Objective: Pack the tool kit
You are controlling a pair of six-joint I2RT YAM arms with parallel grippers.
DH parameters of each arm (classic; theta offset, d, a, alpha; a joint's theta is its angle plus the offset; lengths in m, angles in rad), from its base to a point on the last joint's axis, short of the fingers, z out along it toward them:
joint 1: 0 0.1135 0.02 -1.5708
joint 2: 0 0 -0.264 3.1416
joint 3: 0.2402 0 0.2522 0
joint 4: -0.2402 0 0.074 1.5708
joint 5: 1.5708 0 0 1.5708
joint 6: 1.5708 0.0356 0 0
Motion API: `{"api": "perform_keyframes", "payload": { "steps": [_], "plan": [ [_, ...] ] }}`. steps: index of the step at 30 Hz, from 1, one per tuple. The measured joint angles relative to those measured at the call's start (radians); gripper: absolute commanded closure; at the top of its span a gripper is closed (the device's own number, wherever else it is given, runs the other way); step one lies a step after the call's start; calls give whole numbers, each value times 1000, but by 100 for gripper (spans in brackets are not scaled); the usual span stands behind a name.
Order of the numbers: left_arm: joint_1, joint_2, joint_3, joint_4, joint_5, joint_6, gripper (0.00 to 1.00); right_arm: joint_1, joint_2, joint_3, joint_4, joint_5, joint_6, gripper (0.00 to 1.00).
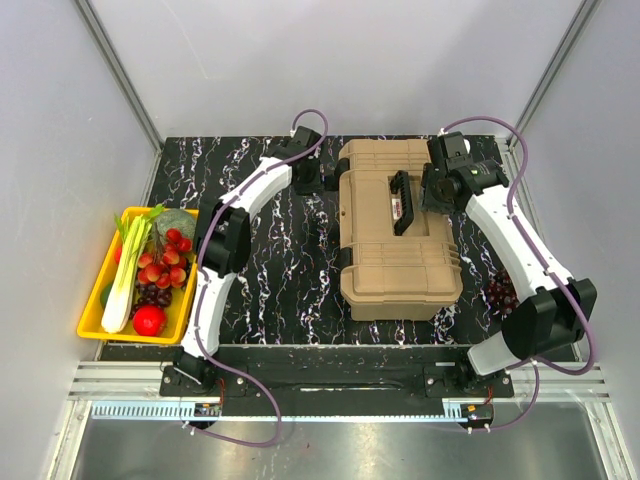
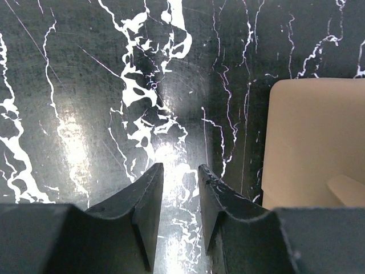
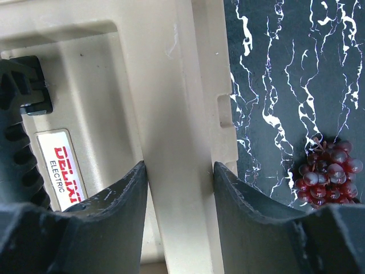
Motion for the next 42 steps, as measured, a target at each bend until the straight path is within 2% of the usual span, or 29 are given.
{"api": "perform_keyframes", "payload": {
  "steps": [12, 24, 42],
  "plan": [
    [-6, 26, 21, -3, -8, 31, 66, -2, -14, -24, 26, -5, -7, 57],
    [-31, 61, 48, 82, -37, 142, 71, -10, -21, -41, 38, -3, -5, 57],
    [-31, 91, 47, 176, 46, 139, 73, -16, -34, -66, 61, 1, -2, 57]
  ]
}}
